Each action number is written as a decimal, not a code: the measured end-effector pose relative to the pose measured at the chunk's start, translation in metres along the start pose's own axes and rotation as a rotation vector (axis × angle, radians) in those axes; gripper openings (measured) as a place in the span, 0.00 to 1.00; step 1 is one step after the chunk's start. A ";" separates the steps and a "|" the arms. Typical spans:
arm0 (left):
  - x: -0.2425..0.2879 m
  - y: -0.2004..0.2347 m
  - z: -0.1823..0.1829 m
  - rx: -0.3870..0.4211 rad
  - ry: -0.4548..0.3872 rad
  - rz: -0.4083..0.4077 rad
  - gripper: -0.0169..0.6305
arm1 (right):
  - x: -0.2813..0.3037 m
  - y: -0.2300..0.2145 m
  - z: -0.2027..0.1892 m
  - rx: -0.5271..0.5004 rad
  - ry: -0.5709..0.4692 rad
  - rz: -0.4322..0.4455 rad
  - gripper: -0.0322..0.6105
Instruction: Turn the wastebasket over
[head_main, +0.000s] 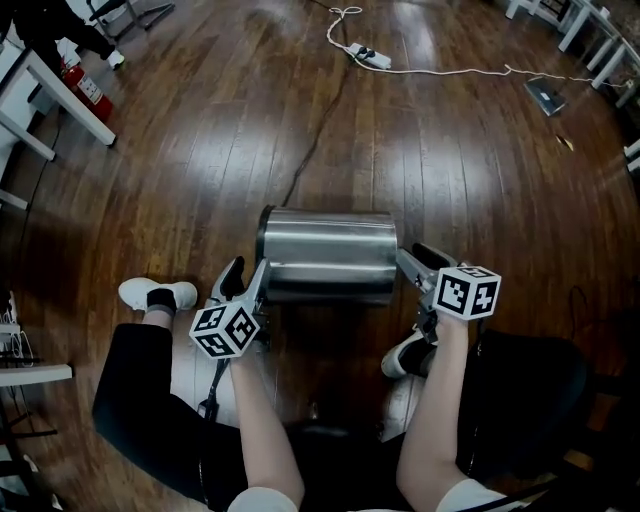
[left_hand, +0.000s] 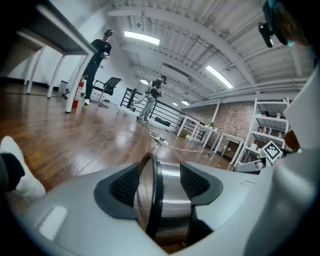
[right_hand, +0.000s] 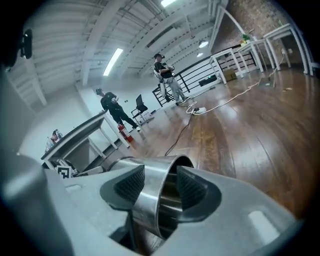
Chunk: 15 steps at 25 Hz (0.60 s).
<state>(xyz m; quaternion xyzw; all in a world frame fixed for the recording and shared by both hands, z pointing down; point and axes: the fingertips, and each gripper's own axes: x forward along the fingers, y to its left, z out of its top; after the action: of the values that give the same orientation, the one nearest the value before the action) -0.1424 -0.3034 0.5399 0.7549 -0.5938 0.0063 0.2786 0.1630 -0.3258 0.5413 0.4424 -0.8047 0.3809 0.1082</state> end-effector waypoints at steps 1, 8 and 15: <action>0.001 0.005 -0.001 -0.033 -0.018 0.007 0.45 | 0.001 0.001 -0.005 0.004 0.015 0.002 0.34; 0.004 0.007 -0.019 -0.068 0.004 -0.026 0.25 | 0.007 0.004 -0.035 0.011 0.085 -0.012 0.34; 0.000 0.002 -0.023 -0.104 0.039 -0.086 0.15 | 0.009 0.012 -0.056 -0.059 0.147 -0.030 0.18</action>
<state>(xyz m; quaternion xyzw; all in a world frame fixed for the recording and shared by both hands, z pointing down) -0.1366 -0.2938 0.5605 0.7639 -0.5548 -0.0219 0.3288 0.1392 -0.2881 0.5784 0.4219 -0.7988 0.3868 0.1855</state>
